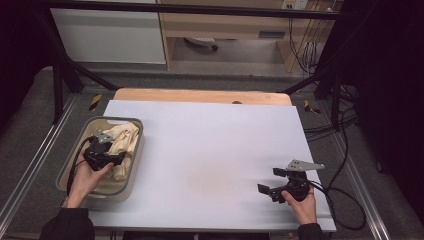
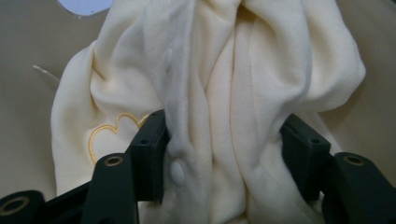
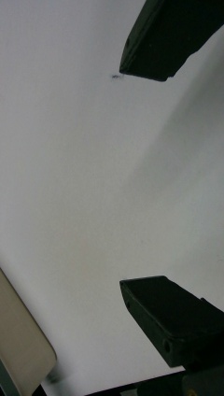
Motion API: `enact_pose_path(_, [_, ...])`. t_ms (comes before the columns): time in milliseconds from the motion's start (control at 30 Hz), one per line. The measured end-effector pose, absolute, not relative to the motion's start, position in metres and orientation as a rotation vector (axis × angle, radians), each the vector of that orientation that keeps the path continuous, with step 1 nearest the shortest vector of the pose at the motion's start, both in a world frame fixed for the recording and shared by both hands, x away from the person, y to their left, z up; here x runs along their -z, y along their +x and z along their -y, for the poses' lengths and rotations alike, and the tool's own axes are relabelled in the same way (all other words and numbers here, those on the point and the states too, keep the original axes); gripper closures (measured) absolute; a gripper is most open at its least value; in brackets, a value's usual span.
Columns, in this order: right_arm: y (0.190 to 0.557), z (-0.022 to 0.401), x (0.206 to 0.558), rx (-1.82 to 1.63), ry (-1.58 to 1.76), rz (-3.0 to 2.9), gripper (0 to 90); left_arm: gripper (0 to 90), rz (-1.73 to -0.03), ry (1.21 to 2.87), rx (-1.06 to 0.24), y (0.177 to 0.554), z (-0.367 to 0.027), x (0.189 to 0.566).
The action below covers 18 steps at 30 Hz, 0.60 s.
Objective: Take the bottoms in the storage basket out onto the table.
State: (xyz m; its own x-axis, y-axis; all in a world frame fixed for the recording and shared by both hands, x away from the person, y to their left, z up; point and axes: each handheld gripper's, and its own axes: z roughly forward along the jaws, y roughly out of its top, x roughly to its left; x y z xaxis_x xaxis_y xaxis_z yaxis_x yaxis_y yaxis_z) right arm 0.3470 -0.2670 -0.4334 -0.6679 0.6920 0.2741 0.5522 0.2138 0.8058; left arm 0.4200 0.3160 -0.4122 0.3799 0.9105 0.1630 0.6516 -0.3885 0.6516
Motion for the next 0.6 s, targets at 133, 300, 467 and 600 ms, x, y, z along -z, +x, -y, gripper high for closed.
enact_pose_path(133, [0.3469,0.2671,0.4333,-1.448,1.206,-2.329,0.5,46.7,-1.352,2.148,-0.701,0.4195,-0.3171,0.4112])
enact_pose_path(300, [0.3471,0.2671,0.4334,-1.448,1.204,-2.330,0.5,50.9,-1.355,2.139,-0.706,0.4188,-0.3184,0.4104])
enact_pose_path(467, [0.3470,0.2670,0.4333,-1.448,1.207,-2.330,0.5,54.8,-1.361,2.127,-0.711,0.4177,-0.3196,0.4091])
enact_pose_path(600, [0.3470,0.2671,0.4332,-1.448,1.207,-2.330,0.5,57.9,-1.363,2.117,-0.718,0.4168,-0.3206,0.4076])
